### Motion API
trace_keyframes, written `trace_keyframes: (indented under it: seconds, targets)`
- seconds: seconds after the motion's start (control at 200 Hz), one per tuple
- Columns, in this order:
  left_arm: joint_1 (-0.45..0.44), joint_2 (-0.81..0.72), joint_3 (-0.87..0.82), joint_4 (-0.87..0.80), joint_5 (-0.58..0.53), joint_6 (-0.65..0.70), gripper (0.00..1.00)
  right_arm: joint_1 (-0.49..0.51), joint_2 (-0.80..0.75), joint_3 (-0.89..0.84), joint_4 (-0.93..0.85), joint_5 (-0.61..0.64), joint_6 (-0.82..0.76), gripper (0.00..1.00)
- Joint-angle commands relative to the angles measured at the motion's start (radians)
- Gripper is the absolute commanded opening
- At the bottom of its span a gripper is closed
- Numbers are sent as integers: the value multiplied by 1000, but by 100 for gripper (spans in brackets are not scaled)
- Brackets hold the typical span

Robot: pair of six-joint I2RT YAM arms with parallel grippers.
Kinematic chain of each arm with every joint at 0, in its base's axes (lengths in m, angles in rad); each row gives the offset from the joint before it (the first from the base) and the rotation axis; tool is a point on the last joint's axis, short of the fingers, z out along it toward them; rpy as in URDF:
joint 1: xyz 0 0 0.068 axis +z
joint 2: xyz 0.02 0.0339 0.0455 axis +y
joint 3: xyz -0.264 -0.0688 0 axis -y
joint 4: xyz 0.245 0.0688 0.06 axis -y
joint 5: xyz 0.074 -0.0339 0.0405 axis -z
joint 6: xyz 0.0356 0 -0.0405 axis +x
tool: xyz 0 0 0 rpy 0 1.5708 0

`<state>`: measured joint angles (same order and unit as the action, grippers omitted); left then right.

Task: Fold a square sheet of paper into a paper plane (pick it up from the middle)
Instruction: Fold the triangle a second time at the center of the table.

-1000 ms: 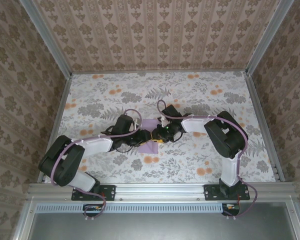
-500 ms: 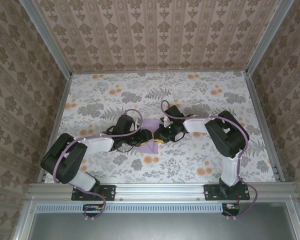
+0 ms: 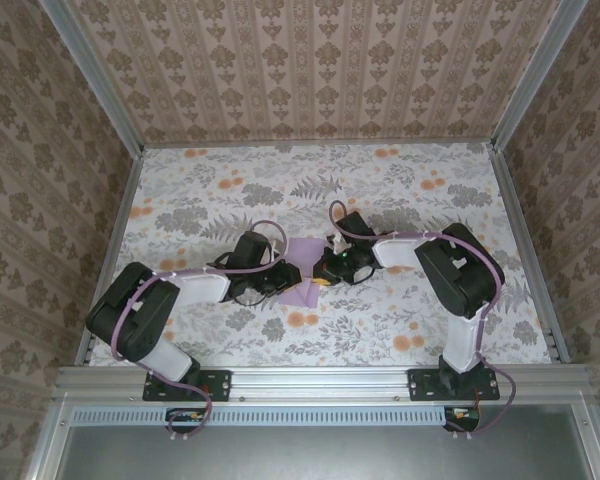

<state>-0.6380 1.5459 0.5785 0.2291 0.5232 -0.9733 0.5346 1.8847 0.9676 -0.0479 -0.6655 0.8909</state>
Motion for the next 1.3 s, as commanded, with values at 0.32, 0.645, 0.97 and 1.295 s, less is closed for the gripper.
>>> trace_keyframes:
  seconds: [0.32, 0.645, 0.97, 1.295]
  targets:
    - [6, 16, 9, -14, -15, 7, 18, 0, -130, -54, 27, 15, -73, 34]
    - [6, 2, 8, -20, -16, 4, 14, 29, -70, -29, 17, -8, -100, 33]
    - [6, -8, 2, -19, -18, 0, 13, 38, -40, -24, 62, -46, -88, 25]
    - [6, -56, 19, -45, -11, 17, 14, 15, -43, -1, -24, 35, -172, 3]
